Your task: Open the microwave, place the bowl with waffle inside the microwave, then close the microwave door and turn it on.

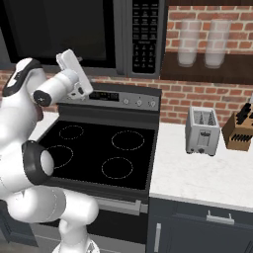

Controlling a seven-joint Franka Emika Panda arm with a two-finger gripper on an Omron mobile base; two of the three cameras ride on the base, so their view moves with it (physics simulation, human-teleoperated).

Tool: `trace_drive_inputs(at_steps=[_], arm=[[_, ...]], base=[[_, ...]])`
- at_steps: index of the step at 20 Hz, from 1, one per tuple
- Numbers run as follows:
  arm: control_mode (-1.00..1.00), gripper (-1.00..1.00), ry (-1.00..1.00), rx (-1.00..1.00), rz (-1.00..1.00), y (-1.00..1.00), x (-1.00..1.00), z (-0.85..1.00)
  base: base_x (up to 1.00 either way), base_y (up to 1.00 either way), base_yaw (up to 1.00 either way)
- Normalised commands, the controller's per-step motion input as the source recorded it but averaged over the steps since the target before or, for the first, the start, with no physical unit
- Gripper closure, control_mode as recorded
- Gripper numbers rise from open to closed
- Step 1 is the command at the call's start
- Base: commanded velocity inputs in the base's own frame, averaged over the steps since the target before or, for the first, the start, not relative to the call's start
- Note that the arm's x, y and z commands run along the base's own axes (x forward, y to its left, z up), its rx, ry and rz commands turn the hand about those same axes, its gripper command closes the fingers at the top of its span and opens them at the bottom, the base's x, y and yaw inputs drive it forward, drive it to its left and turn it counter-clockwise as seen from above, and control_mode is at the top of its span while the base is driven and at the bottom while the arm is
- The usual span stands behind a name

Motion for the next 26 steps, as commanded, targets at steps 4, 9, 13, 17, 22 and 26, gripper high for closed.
trace_drive_inputs(at_steps=[4, 9, 13, 17, 22, 26], arm=[[-1.0, -1.0, -0.02, 0.0, 0.0, -0.02, -0.59, 0.14], [-1.0, -1.0, 0.0, -0.04, 0.0, -0.04, -0.97, 0.54], [-1.0, -1.0, 0.04, -0.05, 0.0, -0.15, -0.89, 0.83], [-1.0, -1.0, 0.11, -0.09, 0.06, -0.26, -0.79, 0.95], [-1.0, -1.0, 0.18, -0.2, 0.12, -0.27, -0.6, 0.87], [-1.0, -1.0, 0.13, -0.39, 0.05, -0.07, -0.44, 0.29]], base=[[0.0, 0.0, 0.0], [0.0, 0.0, 0.0], [0.0, 0.0, 0.0], [0.0, 0.0, 0.0], [0.0, 0.0, 0.0], [0.0, 0.0, 0.0]])
